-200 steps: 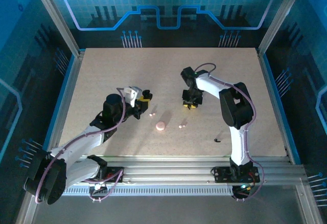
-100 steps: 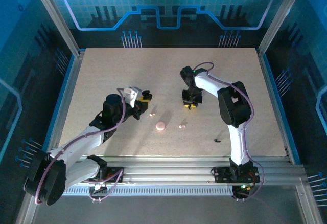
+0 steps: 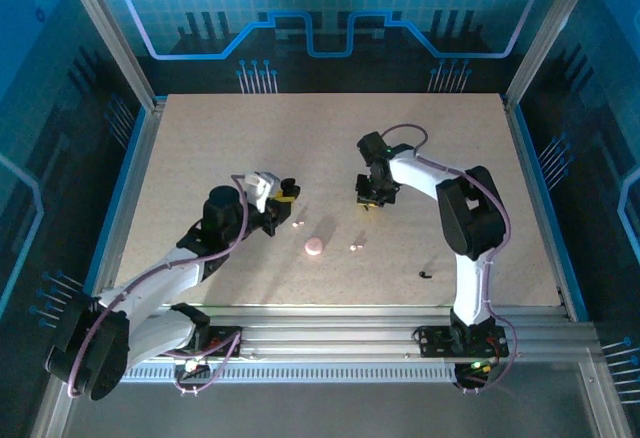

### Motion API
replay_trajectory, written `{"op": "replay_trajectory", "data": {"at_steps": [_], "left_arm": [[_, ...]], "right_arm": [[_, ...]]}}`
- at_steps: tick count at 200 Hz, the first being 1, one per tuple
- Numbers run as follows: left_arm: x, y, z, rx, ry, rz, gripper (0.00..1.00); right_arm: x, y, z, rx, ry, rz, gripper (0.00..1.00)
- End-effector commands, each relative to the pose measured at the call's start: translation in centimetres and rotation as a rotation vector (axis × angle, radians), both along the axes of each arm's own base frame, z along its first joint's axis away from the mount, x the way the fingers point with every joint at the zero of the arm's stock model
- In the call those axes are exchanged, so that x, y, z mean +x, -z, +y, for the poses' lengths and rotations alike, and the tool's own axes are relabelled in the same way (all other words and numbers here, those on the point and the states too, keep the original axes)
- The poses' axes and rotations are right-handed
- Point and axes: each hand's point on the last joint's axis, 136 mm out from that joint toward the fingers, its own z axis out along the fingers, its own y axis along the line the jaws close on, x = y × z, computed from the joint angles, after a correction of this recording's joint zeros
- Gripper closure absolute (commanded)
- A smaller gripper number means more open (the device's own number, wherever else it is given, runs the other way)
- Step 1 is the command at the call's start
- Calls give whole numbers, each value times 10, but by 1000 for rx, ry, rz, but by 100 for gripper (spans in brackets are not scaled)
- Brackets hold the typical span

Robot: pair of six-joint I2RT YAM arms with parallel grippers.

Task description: Insert the wireless bluetooth earbuds into the charging case

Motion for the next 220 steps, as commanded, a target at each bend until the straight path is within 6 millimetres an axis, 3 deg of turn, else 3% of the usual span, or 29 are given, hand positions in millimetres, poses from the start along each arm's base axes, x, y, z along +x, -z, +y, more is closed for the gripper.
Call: {"op": "replay_trajectory", "data": {"at_steps": [1, 31, 68, 126, 177, 220], "left_arm": [[-5, 5, -13, 38, 46, -38, 90], [-11, 21, -27, 60, 74, -22, 91], [-20, 27, -45, 82, 116, -35, 92], [-29, 51, -97, 98, 254, -35, 92], [-34, 60, -141, 81, 354, -57, 92], [-31, 65, -158, 61, 386, -81, 92]], "right_arm": [[11, -20, 10, 82, -22, -119, 80], [1, -16, 10, 116, -38, -137, 80], [-17, -22, 4, 152, -48, -183, 81], [-42, -37, -16, 240, -36, -295, 82], [-47, -53, -32, 370, 17, -371, 82], [-54, -68, -41, 421, 18, -409, 81]]}}
